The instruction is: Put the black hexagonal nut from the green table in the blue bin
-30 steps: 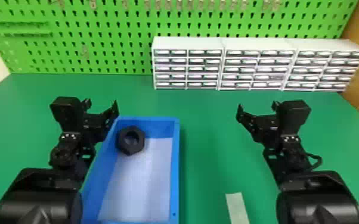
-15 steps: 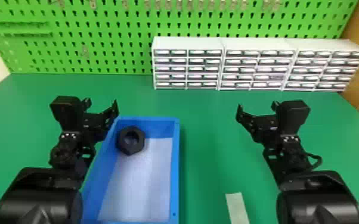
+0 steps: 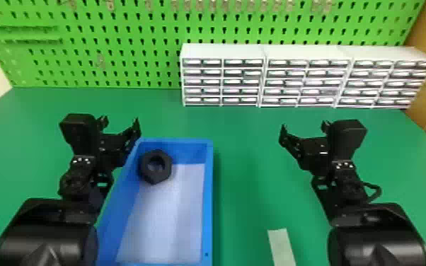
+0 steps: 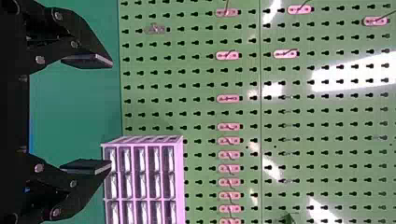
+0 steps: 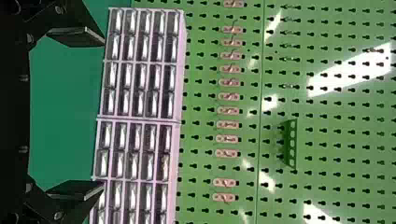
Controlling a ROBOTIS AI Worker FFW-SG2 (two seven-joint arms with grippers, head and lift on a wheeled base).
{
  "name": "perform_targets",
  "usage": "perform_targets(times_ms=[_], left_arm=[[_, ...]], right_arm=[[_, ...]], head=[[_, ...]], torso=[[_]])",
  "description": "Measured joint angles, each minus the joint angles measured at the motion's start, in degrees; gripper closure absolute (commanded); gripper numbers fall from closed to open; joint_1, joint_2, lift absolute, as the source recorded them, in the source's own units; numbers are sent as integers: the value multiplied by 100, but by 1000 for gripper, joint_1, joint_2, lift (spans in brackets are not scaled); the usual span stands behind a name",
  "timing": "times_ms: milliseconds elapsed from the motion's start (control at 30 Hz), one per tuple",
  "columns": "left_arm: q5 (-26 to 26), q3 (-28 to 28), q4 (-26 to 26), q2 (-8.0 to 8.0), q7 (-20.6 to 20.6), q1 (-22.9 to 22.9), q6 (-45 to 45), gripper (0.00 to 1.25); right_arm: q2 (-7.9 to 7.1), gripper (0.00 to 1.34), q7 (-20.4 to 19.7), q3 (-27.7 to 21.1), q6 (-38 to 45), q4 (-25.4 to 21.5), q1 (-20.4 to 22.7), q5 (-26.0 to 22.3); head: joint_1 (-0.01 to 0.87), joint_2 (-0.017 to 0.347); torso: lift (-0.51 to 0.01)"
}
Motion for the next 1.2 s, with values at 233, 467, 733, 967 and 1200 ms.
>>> perform_targets(times_ms=[233,467,733,967,1200], left_arm=[[0,-1,0,0,1,0,0,486],[0,-5,0,0,2,0,0,486],[0,-8,0,0,1,1,0,486],[0,-10,0,0,4,1,0,486],[0,-6,0,0,4,1,0,486]], right_arm=[[0,209,1,-6,3,0,0,2],[0,209,1,-14,4,0,0,3],[0,209,0,-14,4,0,0,3],[0,209,0,-14,6,0,-1,1],[0,209,0,-8,12,0,-7,1]], head=[[686,51],[686,51],[686,51],[686,51],[686,51]], torso=[[-96],[-96],[-96],[-96],[-96]])
